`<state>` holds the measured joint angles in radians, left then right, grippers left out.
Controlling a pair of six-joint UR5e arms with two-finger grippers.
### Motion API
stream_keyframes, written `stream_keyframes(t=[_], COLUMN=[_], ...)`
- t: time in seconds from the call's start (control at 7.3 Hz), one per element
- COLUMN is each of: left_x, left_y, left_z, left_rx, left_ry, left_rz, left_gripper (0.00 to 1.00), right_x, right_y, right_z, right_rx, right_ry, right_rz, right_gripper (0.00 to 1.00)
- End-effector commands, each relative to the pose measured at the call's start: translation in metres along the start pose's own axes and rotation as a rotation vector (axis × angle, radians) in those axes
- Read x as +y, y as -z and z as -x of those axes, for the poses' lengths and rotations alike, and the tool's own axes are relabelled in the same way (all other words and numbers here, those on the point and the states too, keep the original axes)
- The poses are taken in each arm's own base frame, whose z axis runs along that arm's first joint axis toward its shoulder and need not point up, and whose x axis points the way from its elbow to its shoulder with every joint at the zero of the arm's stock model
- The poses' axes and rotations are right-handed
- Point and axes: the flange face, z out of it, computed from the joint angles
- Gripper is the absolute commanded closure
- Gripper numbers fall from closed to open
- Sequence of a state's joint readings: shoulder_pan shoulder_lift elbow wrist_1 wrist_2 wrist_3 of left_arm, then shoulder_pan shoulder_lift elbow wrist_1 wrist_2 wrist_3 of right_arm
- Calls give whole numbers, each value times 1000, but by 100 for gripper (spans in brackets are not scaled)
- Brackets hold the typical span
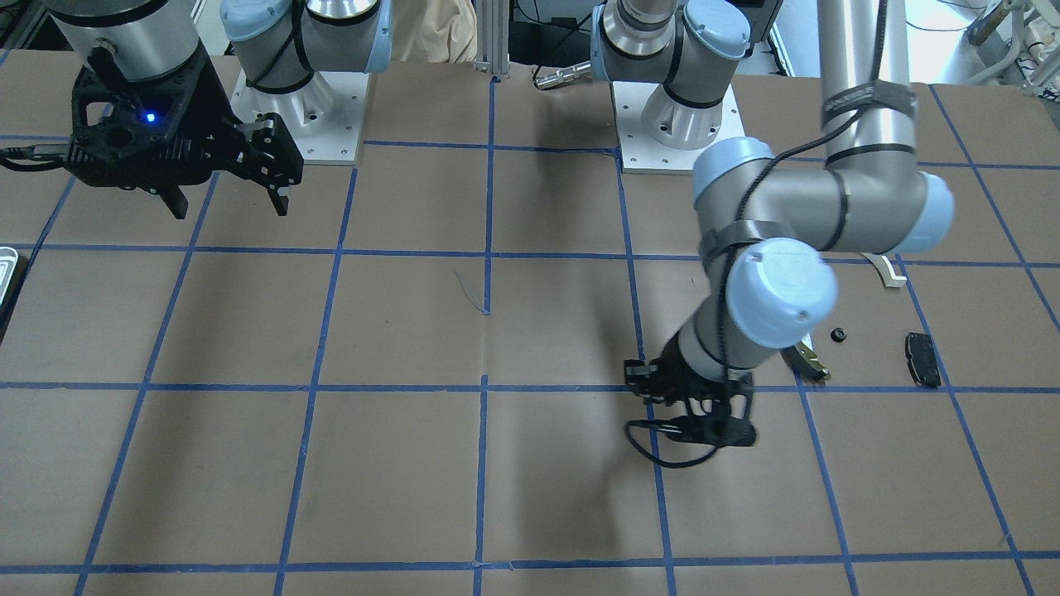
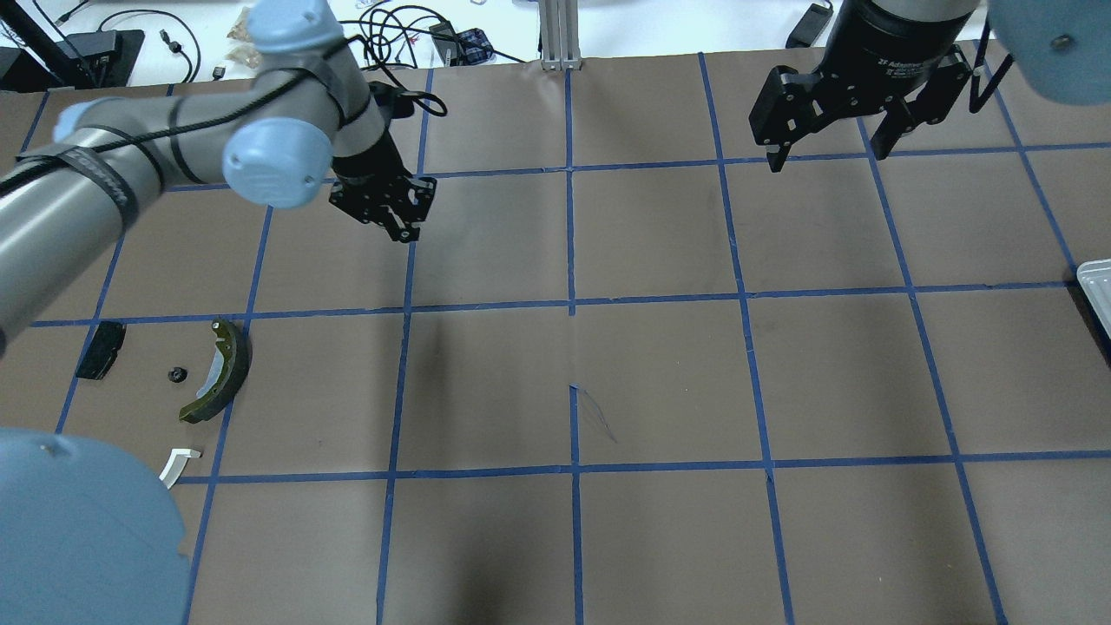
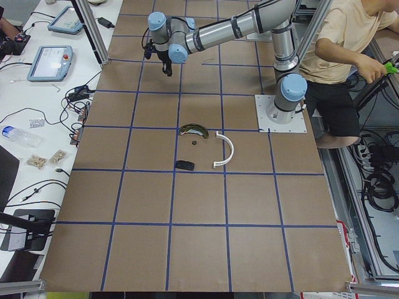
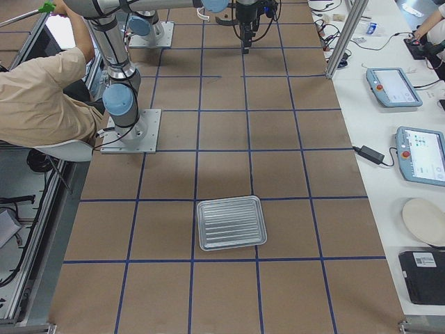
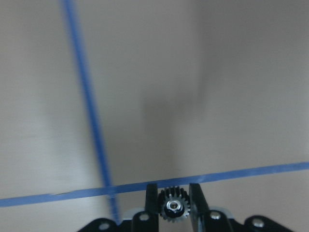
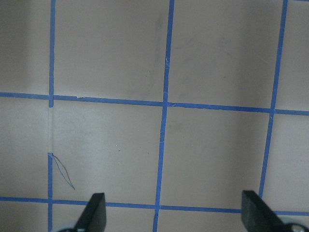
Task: Place bearing gear from tray to pile
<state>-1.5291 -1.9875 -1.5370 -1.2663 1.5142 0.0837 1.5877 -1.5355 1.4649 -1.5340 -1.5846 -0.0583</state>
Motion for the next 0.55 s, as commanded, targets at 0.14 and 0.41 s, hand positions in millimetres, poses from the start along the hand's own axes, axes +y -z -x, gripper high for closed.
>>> stream_keyframes(t=[0.14,0.41], left_x=[16,57], left_y=[23,-8], left_z=[199,292], left_rx=[-54,-7], left_ry=[-19,40], left_rz=[64,112], left_gripper=[100,100], right_x=[0,0], right_y=[0,0], right_z=[0,0], right_rx=[0,0], right_ry=[0,0], right_rz=[0,0], right_gripper=[0,0])
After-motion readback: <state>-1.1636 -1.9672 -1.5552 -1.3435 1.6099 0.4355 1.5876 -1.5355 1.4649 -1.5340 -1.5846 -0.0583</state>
